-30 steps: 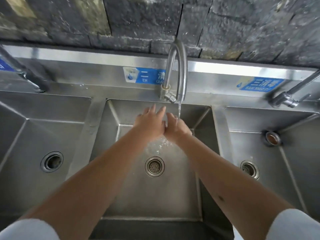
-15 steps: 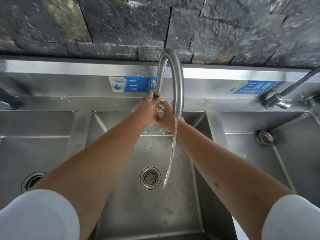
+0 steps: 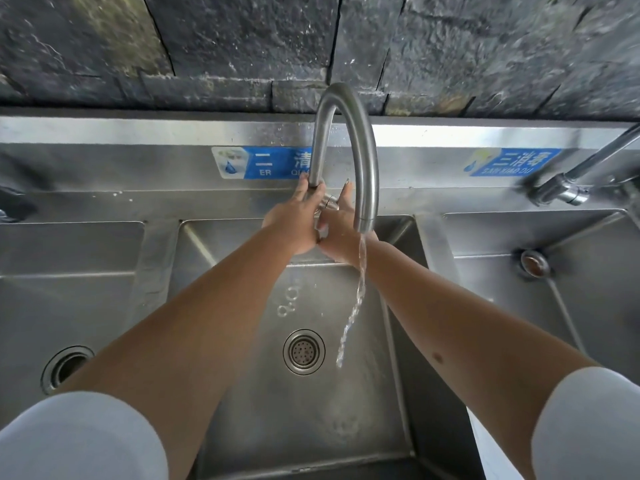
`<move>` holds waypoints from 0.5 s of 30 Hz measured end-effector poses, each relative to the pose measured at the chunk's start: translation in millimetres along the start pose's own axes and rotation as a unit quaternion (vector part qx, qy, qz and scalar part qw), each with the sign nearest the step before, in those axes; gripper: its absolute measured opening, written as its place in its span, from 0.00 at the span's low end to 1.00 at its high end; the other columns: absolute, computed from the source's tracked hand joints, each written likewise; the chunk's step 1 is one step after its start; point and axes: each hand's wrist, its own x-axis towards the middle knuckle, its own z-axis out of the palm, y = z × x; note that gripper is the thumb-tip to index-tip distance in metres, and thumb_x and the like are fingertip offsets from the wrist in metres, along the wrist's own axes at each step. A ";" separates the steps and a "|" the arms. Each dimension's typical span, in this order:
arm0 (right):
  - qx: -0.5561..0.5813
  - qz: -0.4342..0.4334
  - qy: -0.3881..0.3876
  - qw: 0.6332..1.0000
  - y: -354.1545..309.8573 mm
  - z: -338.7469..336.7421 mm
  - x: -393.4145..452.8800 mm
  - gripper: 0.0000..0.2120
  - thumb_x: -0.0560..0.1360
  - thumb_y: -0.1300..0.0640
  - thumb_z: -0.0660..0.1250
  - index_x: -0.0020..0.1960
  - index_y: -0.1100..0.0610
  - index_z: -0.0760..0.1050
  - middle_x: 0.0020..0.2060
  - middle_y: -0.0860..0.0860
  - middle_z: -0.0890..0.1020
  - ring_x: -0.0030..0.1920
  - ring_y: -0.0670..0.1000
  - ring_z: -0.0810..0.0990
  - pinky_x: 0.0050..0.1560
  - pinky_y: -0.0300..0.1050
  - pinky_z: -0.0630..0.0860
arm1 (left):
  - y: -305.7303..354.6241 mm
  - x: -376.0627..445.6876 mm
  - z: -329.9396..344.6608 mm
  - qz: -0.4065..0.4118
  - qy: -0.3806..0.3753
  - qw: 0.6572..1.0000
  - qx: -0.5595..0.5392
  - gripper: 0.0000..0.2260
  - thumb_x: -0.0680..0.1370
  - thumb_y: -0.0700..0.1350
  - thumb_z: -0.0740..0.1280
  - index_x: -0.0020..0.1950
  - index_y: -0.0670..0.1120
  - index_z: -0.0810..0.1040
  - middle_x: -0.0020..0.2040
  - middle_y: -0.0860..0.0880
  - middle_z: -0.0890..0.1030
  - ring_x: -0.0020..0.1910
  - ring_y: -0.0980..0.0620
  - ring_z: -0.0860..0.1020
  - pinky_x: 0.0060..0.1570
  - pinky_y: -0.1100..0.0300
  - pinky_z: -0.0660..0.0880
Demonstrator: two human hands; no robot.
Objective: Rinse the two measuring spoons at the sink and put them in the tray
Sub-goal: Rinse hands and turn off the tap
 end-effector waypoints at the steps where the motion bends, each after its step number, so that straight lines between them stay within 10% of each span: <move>1: -0.006 0.002 -0.016 1.000 -1.3 -1.7 -0.1 0.20 0.74 0.49 0.59 0.66 0.45 0.71 0.70 0.55 0.73 0.70 0.57 0.71 0.73 0.54 0.60 | 0.0 0.2 0.0 0.000 -0.002 1.000 -0.001 0.42 0.74 0.44 0.66 0.78 0.58 0.42 0.80 0.47 0.39 0.41 0.47 0.79 0.32 0.54 0.79; 3: -0.019 0.006 -0.027 0.999 -5.3 -8.6 -4.1 0.24 0.77 0.49 0.57 0.72 0.49 0.66 0.76 0.62 0.61 0.76 0.62 0.60 0.77 0.59 0.42 | 1.5 1.2 -0.1 -0.010 -0.012 1.000 0.009 0.42 0.73 0.44 0.66 0.78 0.59 0.41 0.80 0.48 0.38 0.43 0.46 0.79 0.29 0.56 0.75; 6: -0.006 0.006 -0.034 0.999 -4.6 -22.1 -17.2 0.32 0.78 0.49 0.60 0.79 0.51 0.54 0.79 0.63 0.47 0.77 0.64 0.53 0.76 0.56 0.48 | 8.6 1.1 -3.1 -0.033 -0.029 0.998 0.038 0.44 0.72 0.48 0.67 0.78 0.58 0.41 0.80 0.48 0.38 0.54 0.40 0.79 0.34 0.56 0.76; 10: 0.062 -0.015 -0.046 0.997 -6.6 -41.5 -48.8 0.27 0.83 0.63 0.54 0.79 0.57 0.47 0.77 0.62 0.59 0.71 0.58 0.62 0.43 0.17 0.64 | 18.4 -12.3 -6.8 -0.049 -0.066 0.995 0.052 0.43 0.73 0.52 0.67 0.78 0.57 0.41 0.80 0.48 0.37 0.65 0.38 0.74 0.50 0.47 0.78; 15: 0.010 -0.023 -0.011 1.000 -14.9 -28.5 -90.4 0.38 0.75 0.50 0.66 0.79 0.47 0.49 0.80 0.53 0.50 0.60 0.59 0.79 0.51 0.53 0.81 | 35.5 -59.3 5.8 -0.072 -0.060 0.994 0.063 0.35 0.76 0.53 0.63 0.78 0.55 0.47 0.81 0.46 0.45 0.71 0.39 0.67 0.60 0.43 0.71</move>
